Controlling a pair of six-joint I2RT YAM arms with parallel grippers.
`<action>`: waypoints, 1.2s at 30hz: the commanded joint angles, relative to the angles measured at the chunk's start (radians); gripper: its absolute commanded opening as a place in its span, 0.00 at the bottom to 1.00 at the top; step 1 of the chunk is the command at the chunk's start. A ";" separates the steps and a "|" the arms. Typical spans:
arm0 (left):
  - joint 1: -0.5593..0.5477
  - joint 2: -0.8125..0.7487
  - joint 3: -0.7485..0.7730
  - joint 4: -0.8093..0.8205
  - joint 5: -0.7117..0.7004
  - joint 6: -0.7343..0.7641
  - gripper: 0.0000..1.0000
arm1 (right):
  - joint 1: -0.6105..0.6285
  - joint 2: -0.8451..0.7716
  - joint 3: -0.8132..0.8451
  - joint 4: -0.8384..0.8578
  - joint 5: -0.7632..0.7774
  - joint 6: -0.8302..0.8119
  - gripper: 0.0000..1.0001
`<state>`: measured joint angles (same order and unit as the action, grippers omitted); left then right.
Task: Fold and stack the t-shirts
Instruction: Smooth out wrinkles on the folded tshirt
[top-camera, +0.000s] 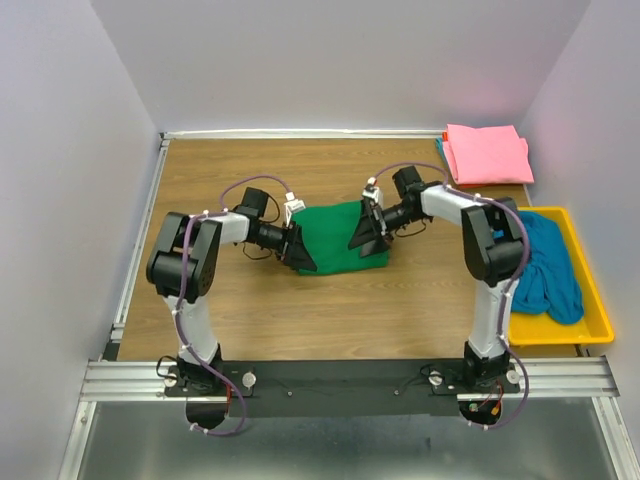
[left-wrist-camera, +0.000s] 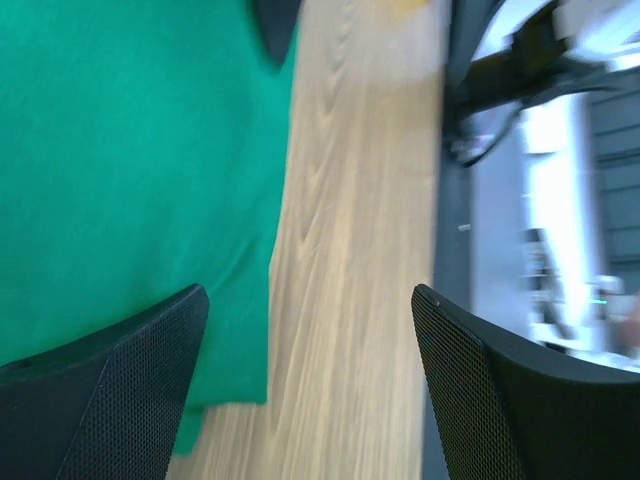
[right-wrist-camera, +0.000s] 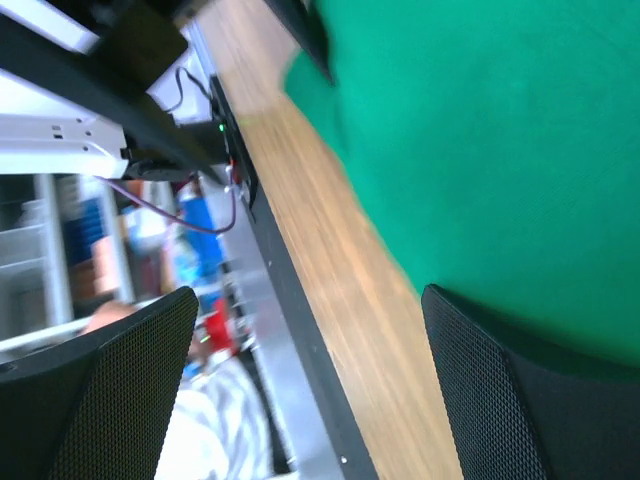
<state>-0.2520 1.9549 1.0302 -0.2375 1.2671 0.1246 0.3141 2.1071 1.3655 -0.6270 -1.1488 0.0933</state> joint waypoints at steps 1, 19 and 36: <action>0.010 -0.175 -0.044 -0.124 -0.150 0.150 0.91 | -0.024 -0.182 -0.008 0.019 0.071 -0.003 1.00; 0.043 0.037 -0.082 -0.095 -0.159 0.073 0.92 | -0.015 0.013 -0.141 0.029 0.046 -0.075 1.00; -0.052 -0.163 0.123 0.097 -0.081 -0.226 0.92 | -0.070 -0.061 0.194 0.082 0.024 0.091 1.00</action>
<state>-0.2153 1.8194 1.1007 -0.3515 1.2144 0.1211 0.2546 2.0514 1.4250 -0.6155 -1.2026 0.1108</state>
